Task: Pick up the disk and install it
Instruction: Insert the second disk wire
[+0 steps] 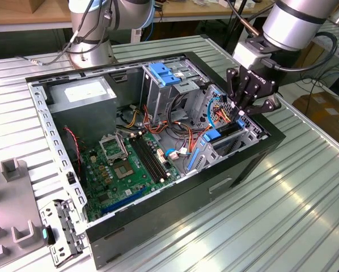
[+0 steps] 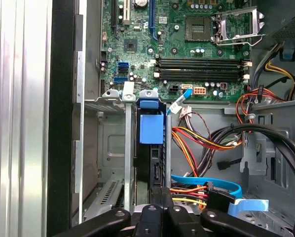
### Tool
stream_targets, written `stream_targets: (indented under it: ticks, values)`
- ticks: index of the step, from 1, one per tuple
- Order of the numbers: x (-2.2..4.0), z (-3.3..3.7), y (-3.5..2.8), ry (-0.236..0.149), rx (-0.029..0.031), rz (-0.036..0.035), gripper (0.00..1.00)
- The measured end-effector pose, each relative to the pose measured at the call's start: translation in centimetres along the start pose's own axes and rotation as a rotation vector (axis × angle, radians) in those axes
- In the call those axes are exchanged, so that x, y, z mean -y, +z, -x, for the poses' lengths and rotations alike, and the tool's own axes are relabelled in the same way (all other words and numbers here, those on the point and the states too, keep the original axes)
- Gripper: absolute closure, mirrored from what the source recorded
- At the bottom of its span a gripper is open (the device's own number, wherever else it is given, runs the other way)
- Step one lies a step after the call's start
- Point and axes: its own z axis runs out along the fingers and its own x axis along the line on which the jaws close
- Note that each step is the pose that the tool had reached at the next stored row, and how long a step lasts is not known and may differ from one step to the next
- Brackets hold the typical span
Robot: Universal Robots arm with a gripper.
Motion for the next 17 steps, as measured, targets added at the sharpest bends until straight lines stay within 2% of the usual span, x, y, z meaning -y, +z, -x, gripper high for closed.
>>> stream_targets:
  ticks: [4,7,9,11,12,13,15,17]
  values:
    - [-0.13,0.01,-0.04,0.000,-0.0001,0.0001,0.89]
    - [-0.89,0.00,-0.01,0.000,0.0000,0.0000,0.89]
    - [-0.93,0.01,-0.16,0.000,-0.0001,0.0016,0.89]
    - [-0.94,0.01,-0.93,0.000,0.0005,0.0078,0.89]
    - [-0.96,0.00,-1.81,0.000,0.0003,0.0156,0.89]
    - [-0.96,0.00,-2.08,0.000,0.0007,0.0219,0.89]
    - [-1.01,0.01,-2.14,0.000,0.0011,0.0310,0.89]
    - [-1.09,0.05,-2.37,0.000,0.0003,0.0324,0.89]
